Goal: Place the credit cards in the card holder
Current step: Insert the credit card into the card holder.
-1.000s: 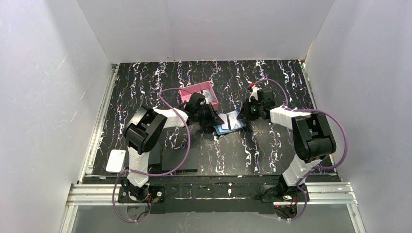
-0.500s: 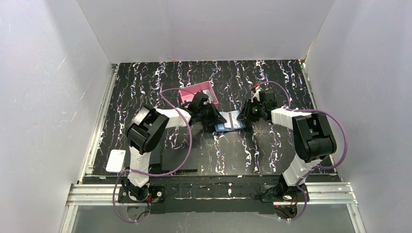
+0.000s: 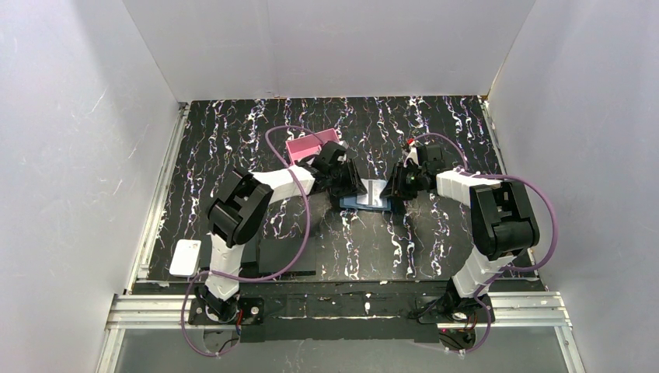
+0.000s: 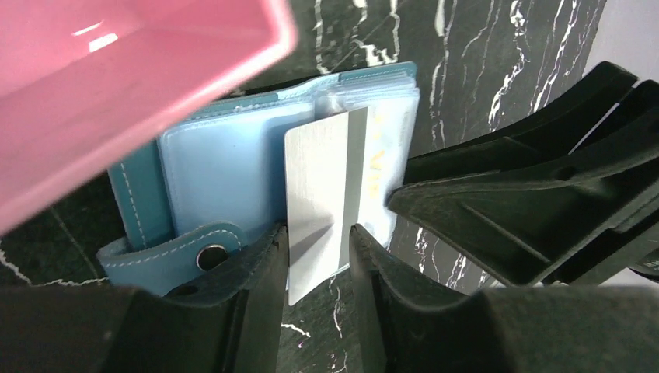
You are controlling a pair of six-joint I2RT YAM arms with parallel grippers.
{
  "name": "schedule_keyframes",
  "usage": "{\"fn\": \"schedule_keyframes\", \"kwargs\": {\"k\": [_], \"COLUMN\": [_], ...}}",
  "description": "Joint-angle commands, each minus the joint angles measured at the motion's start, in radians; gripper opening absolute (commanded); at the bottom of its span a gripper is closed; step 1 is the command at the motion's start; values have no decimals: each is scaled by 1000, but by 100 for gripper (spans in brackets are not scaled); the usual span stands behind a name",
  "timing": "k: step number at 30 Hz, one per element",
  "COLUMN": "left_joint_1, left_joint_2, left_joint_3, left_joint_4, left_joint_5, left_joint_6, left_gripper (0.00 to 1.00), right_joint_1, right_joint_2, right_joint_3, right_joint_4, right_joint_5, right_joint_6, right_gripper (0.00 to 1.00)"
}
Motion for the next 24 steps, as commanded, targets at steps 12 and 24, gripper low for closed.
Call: {"fn": "schedule_keyframes", "kwargs": {"k": [12,24], "left_joint_1": [-79,-71], "left_joint_2": [133,107], "left_joint_3": [280,337], "left_joint_4": [-283,-345], "left_joint_5": [-16,-9], "left_joint_6": [214,283], "left_gripper": [39,59], "right_joint_1": [-15,-84], "right_joint_2": [-42,-40], "right_joint_3": [31,43], "right_joint_4": [-26,-50], "right_joint_5": [-23,-48], "right_joint_6": [-6,-43], "right_gripper": [37,45]}}
